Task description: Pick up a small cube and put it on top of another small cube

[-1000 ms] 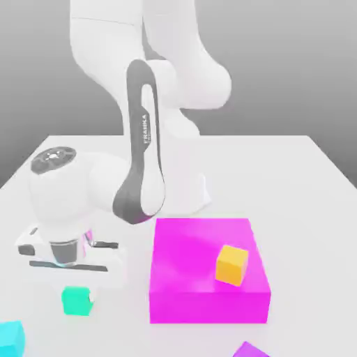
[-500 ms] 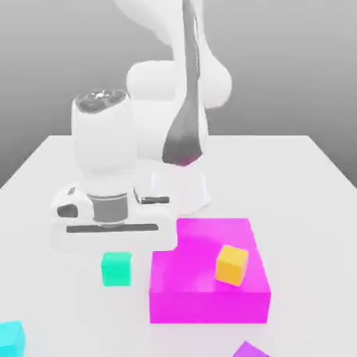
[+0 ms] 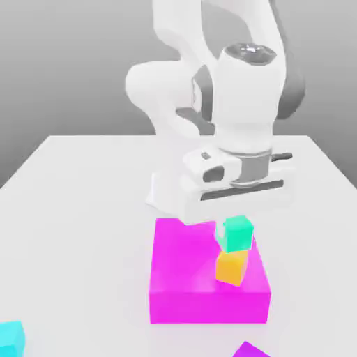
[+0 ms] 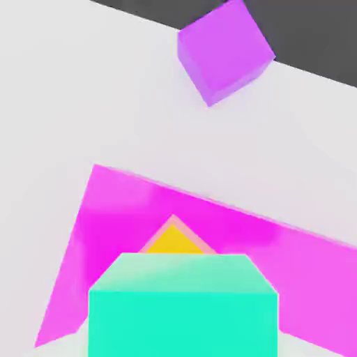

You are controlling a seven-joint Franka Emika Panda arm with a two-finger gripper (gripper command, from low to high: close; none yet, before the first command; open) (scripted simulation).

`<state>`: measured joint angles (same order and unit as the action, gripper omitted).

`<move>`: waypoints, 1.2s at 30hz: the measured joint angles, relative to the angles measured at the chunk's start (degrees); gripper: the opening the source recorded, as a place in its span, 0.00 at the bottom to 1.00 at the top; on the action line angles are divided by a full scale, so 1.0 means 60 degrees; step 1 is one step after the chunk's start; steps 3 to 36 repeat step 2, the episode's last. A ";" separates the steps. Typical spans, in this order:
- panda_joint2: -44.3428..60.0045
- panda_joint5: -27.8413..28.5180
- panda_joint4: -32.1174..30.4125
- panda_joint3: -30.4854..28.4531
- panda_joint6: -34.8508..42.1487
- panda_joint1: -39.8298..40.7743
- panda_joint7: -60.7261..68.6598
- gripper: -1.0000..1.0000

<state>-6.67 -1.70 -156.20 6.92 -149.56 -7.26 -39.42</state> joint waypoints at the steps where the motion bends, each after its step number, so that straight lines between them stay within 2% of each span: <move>1: 0.0000 0.0000 0.0000 0.0000 0.0000 0.0000 0.0000 1.00; 36: 0.0000 0.0000 0.0000 0.0000 0.0000 0.0000 0.0000 1.00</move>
